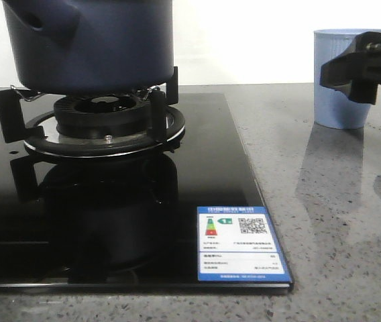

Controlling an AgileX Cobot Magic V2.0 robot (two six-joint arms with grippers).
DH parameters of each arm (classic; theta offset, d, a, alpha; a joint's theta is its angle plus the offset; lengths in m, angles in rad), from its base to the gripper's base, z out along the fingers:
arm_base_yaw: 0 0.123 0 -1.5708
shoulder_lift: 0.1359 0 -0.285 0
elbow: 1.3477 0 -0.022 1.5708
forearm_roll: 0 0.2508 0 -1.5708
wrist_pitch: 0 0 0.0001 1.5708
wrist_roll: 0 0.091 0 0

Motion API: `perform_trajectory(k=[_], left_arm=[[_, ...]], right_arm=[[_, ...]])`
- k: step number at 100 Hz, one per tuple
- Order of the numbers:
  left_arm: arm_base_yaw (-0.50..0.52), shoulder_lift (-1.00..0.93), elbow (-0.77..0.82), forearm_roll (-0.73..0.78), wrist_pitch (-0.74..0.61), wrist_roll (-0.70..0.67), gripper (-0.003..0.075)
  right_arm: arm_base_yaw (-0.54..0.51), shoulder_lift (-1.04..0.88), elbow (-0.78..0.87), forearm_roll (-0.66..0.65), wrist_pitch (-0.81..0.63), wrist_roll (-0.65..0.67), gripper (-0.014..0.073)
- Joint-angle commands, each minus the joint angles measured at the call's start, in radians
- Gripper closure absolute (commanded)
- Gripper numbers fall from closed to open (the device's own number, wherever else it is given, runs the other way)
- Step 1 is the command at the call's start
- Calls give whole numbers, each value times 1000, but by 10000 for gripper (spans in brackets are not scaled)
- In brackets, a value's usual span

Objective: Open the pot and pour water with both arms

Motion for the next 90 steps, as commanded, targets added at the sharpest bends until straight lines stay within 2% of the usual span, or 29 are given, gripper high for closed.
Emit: perform_trajectory(k=[1, 37, 67, 74, 90], left_arm=[[4, -33, -42, -49, -45, -6, 445], [4, -33, -42, -50, -45, -6, 445], [4, -33, -42, -50, -45, -6, 445], [4, -33, -42, -50, -45, -6, 445], [4, -33, -42, -50, -47, -6, 445]], right_arm=[[1, 15, -50, 9, -106, -10, -25], [-4, 176, -165, 71, -147, -10, -25], [-4, 240, -181, 93, -216, -12, -13], [-4, 240, -181, 93, -226, -12, 20], [-4, 240, -181, 94, -199, -12, 162]])
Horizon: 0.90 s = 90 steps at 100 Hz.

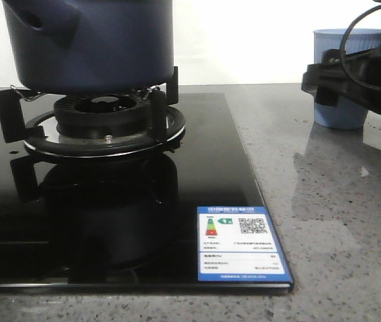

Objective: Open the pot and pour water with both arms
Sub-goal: 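Lift the blue cup with the right gripper toward the pot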

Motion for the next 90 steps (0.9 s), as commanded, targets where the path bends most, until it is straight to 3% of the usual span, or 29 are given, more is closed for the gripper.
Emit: perform_trajectory(k=[1, 34, 56, 90], left_arm=[[4, -33, -42, -50, -51, -6, 445], [4, -31, -42, -45, -64, -6, 446], [4, -29, -42, -34, -131, -6, 445], [48, -29, -42, -16, -179, -6, 445]], right_arm=[[-4, -31, -26, -4, -67, -12, 169], [-4, -108, -28, -101, -6, -12, 176], [-3, -234, -135, -212, 332, -12, 176], [82, -287, -381, -311, 648, -12, 176]])
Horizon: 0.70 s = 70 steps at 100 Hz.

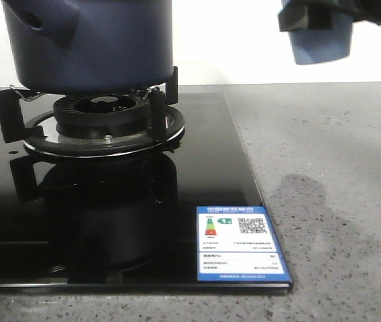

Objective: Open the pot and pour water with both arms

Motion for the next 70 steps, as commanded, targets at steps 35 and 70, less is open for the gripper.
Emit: perform_trajectory(k=[35, 70], left_arm=[[142, -29, -42, -96, 53, -6, 445], [141, -29, -42, -102, 63, -6, 446]], right_arm=[[165, 17, -300, -253, 141, -6, 176], [279, 132, -543, -566, 446, -6, 176]])
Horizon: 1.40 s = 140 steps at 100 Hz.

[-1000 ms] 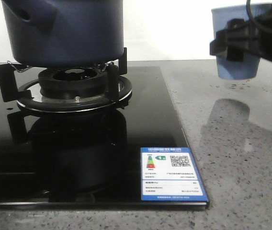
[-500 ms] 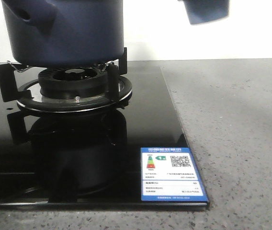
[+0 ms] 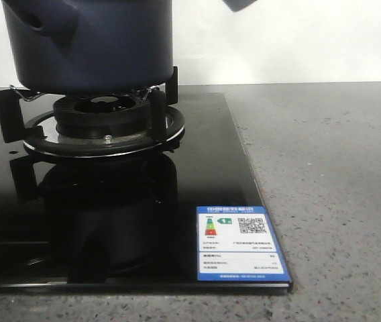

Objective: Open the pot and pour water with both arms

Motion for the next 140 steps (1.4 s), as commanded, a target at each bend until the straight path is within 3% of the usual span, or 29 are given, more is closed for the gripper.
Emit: perform_trajectory(k=[1, 26, 68, 140], left_arm=[[5, -29, -42, -50, -44, -6, 446], [5, -29, -42, -51, -44, -6, 446], [5, -29, -42, -51, -44, -6, 446], [5, -29, -40, -51, -42, -6, 446]], right_arm=[[25, -14, -85, -101, -4, -6, 176], [96, 55, -156, -340, 107, -6, 176], [114, 70, -156, -711, 75, -6, 179], [114, 111, -156, -1178, -12, -6, 179]])
